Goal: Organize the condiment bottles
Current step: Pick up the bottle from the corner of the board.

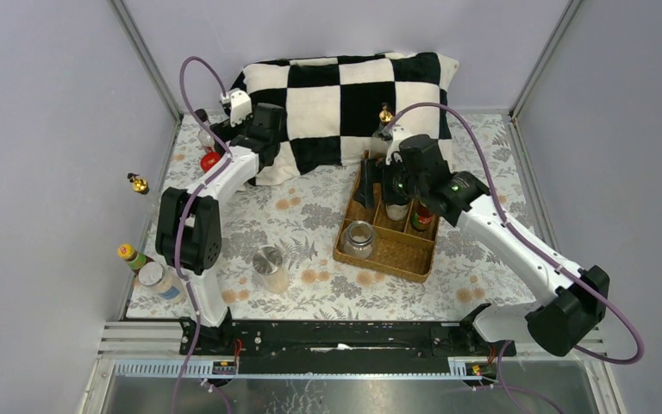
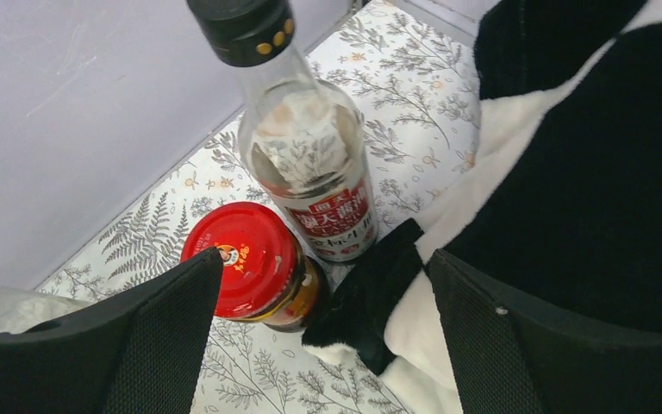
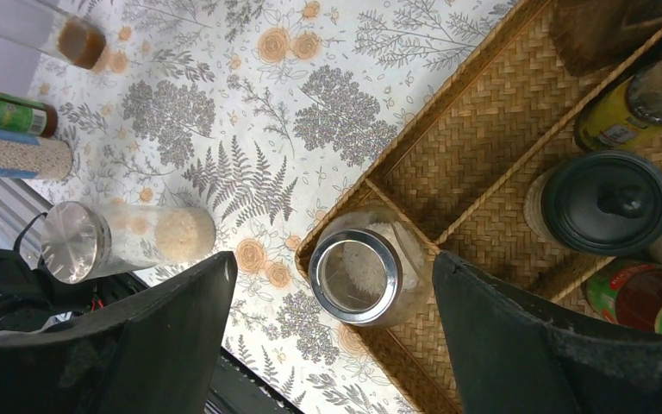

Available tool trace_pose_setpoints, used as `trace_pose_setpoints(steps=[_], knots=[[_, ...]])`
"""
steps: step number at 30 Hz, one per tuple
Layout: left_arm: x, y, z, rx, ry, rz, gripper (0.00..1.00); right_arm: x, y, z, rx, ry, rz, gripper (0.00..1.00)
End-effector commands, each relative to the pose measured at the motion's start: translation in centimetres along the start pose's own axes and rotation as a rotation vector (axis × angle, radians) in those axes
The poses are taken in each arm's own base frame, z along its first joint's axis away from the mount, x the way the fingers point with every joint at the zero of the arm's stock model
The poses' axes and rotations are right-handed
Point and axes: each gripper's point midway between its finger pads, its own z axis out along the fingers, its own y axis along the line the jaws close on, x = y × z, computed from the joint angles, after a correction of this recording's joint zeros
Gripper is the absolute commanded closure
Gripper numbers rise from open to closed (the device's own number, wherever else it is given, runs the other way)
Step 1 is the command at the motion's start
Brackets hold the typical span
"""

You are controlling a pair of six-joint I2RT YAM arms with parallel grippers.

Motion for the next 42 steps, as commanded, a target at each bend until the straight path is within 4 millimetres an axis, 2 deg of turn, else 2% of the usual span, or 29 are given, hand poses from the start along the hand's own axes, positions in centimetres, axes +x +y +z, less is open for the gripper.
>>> trace_pose_setpoints(steps=[1,6,12,16,22,28,35,42], knots=[[-2.3,0.4,0.7,-0.020,-0.108,-0.117,0.07,-1.4,1.1,0.7,-0.023,-0.036,-0.026,0.09],[-3.5,1.6,1.0,-0.065,-0.179,-0.164,0.08,-0.2,1.2,2.1,-0.037,-0.008,-0.026,0.09],[-5.2,2.0,1.3,-0.094,-0.254,-0.178,0.08,1.3,1.8,4.1,-0.063,0.034,-0.029,0.10],[-5.6,2.8,1.6,-0.123,-0.284,-0.200,0.09,2.2,2.1,5.2,-0.074,0.060,-0.032,0.10],[-5.3,3.4,3.7,-0.189,-0.275,-0.205,0.08,2.8,2.5,6.0,-0.091,0.080,-0.041,0.10],[-5.9,3.6,5.7,-0.192,-0.288,-0.211,0.08,3.6,2.7,6.9,-0.106,0.103,-0.047,0.10],[-7.0,3.5,7.4,-0.193,-0.309,-0.213,0.08,4.5,3.0,8.3,-0.127,0.132,-0.045,0.10],[-6.9,4.1,9.2,-0.210,-0.306,-0.221,0.08,5.4,3.4,9.6,-0.144,0.160,-0.047,0.10]])
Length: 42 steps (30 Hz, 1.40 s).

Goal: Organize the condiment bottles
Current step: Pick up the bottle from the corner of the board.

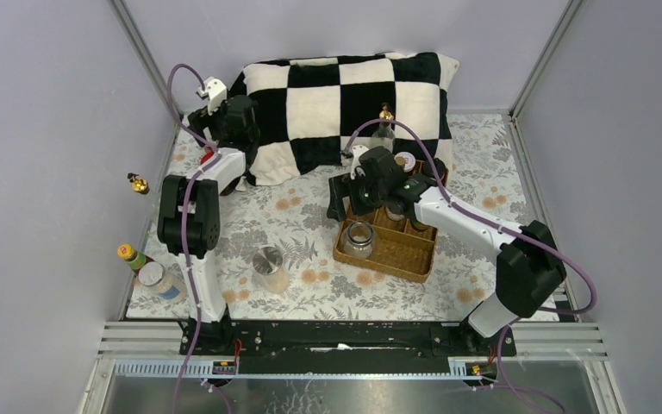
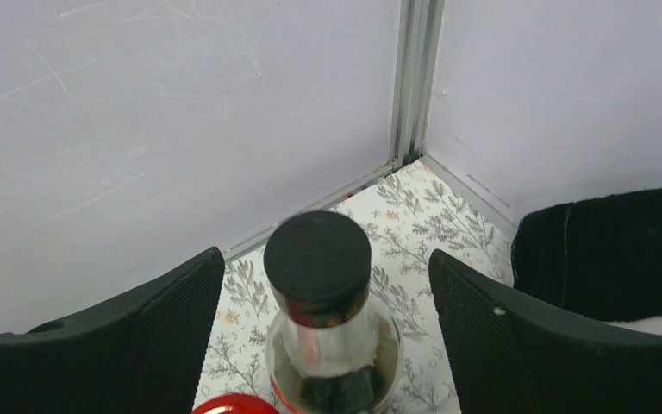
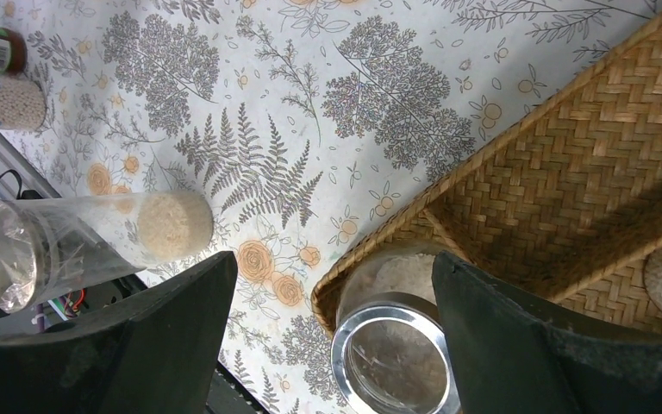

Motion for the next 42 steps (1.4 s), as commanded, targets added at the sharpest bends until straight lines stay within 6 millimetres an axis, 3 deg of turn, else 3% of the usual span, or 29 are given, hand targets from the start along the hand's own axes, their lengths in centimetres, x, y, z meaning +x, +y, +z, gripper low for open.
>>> trace_pose_setpoints(steps=[1,4,9,21,31,42], knots=[[-1.2,-0.1,1.5,-0.021,-0.035,-0.076,0.08,-0.1,1.3,1.0,-0.050,-0.005,-0.016,0.10],[-0.8,0.0,1.9,-0.020,-0.032,-0.074,0.11,0.2,1.4,1.5,-0.054,0.007,-0.017,0.10],[-0.4,-0.3,2.1,-0.003,-0.021,-0.074,0.38,0.6,1.8,1.8,-0.065,0.019,-0.020,0.10],[0.6,-0.7,1.7,0.049,0.012,-0.076,0.72,0.6,2.1,1.8,-0.067,0.020,-0.029,0.10],[1.8,0.0,0.5,0.091,0.062,-0.071,0.74,1.0,2.7,0.9,-0.075,0.009,-0.029,0.10],[2.4,-1.1,-2.2,0.184,0.125,-0.068,0.76,1.1,3.3,-0.4,-0.074,-0.013,-0.033,0.10]])
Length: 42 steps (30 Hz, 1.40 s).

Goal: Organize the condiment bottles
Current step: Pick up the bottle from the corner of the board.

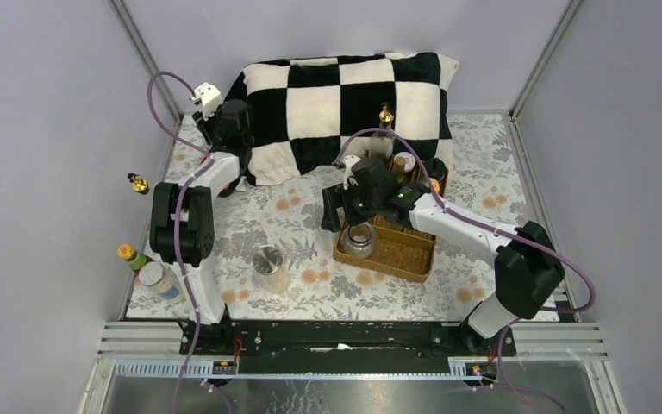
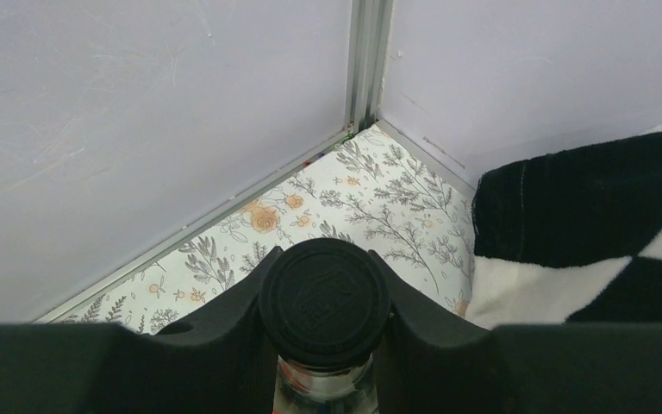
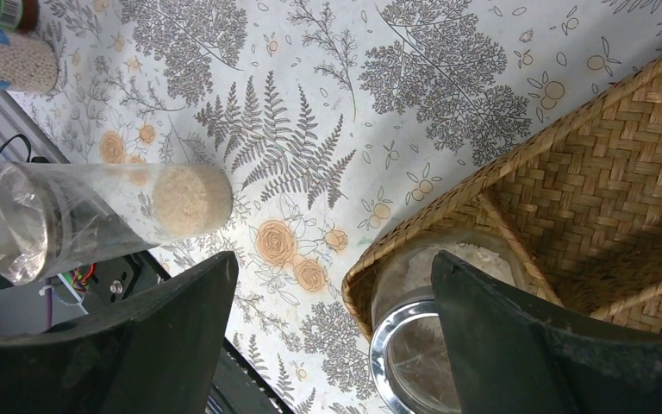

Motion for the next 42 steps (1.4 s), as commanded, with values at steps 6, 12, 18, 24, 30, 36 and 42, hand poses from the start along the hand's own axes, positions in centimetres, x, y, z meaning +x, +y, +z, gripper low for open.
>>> trace_pose_setpoints(steps=[6,12,18,24,30,36,42], knots=[[1.9,-1.6,-2.8,0.087,0.083,0.024,0.75,-1.3,1.7,-2.2,-0.028,-0.075,-0.016,0.10],[1.9,-1.8,-4.3,0.109,0.104,0.025,0.76,-1.2,1.8,-2.5,-0.027,-0.079,-0.017,0.10],[1.9,-1.9,-5.9,0.127,0.122,0.044,0.75,-1.2,2.3,-3.1,-0.033,-0.091,-0.019,0.10],[1.4,-1.4,-7.6,0.142,0.129,0.033,0.75,-0.9,2.8,-3.7,-0.036,-0.097,-0.020,0.10],[0.3,-1.1,-9.0,0.161,0.131,0.024,0.74,-0.8,3.5,-4.4,-0.042,-0.103,-0.028,0.10],[-1.2,-1.1,-10.5,0.187,0.118,0.001,0.74,-0.8,4.1,-4.8,-0.041,-0.104,-0.039,0.10],[-2.3,-1.2,-11.2,0.204,0.124,-0.002,0.74,-0.4,4.2,-4.9,-0.036,-0.101,-0.045,0.10]])
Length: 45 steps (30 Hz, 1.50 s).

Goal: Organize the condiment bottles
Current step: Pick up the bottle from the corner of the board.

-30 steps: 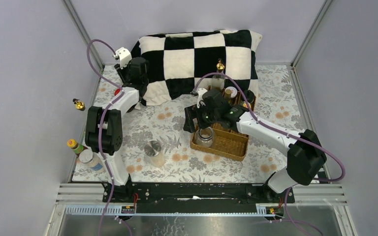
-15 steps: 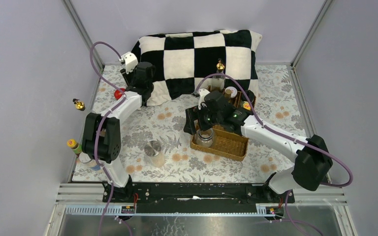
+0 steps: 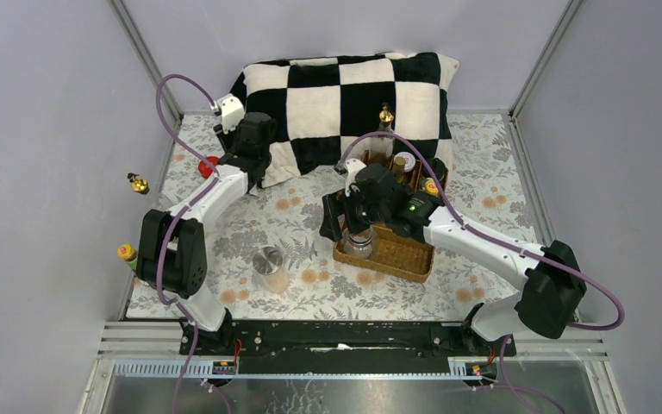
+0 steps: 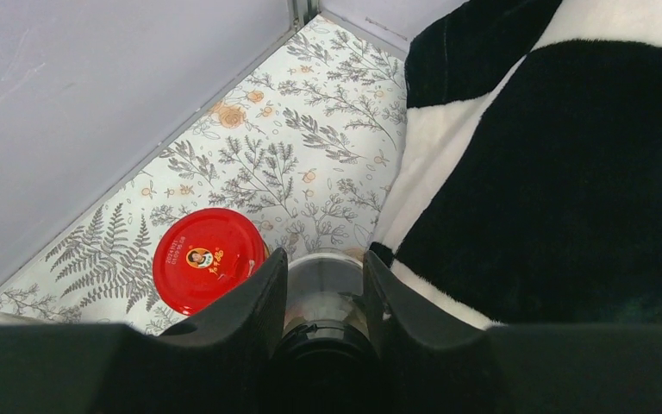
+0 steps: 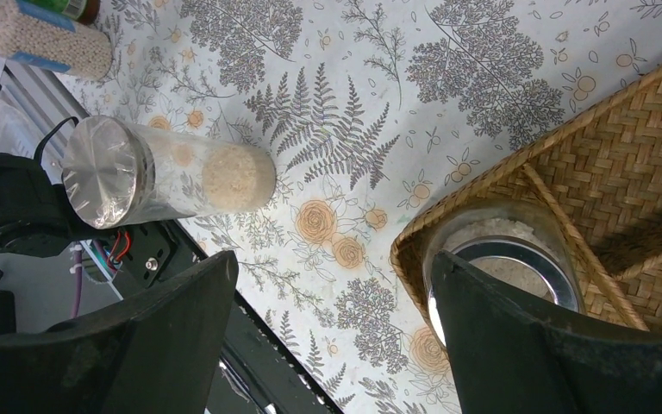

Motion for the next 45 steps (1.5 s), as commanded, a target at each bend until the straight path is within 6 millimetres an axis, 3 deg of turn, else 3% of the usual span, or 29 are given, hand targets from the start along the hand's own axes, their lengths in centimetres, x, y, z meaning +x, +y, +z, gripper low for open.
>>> trace_pose_setpoints(steps=[1,14,20,29,40,45], knots=[[-3.8,-0.2,-1.6,0.019,-0.058,-0.083,0.74,-0.6,0.6,-1.1,0.006,-0.030,-0.007,0.10],[-6.3,-0.7,-4.7,0.116,-0.039,-0.094,0.74,-0.9,0.8,-1.7,0.012,-0.044,-0.014,0.10],[-6.4,-1.7,-6.9,0.206,0.004,-0.073,0.74,-1.7,0.8,-3.2,0.035,-0.078,-0.025,0.10],[-7.0,-6.4,-13.5,0.426,0.045,-0.004,0.74,-2.9,0.6,-6.0,0.074,-0.136,-0.035,0.10],[-9.2,-12.0,-21.4,0.688,0.053,0.007,0.72,-2.7,0.1,-7.7,0.104,-0.161,-0.032,0.10],[-9.4,-14.7,-24.4,0.809,0.068,-0.007,0.73,-4.0,-1.3,-10.2,0.205,-0.238,-0.045,0.10]])
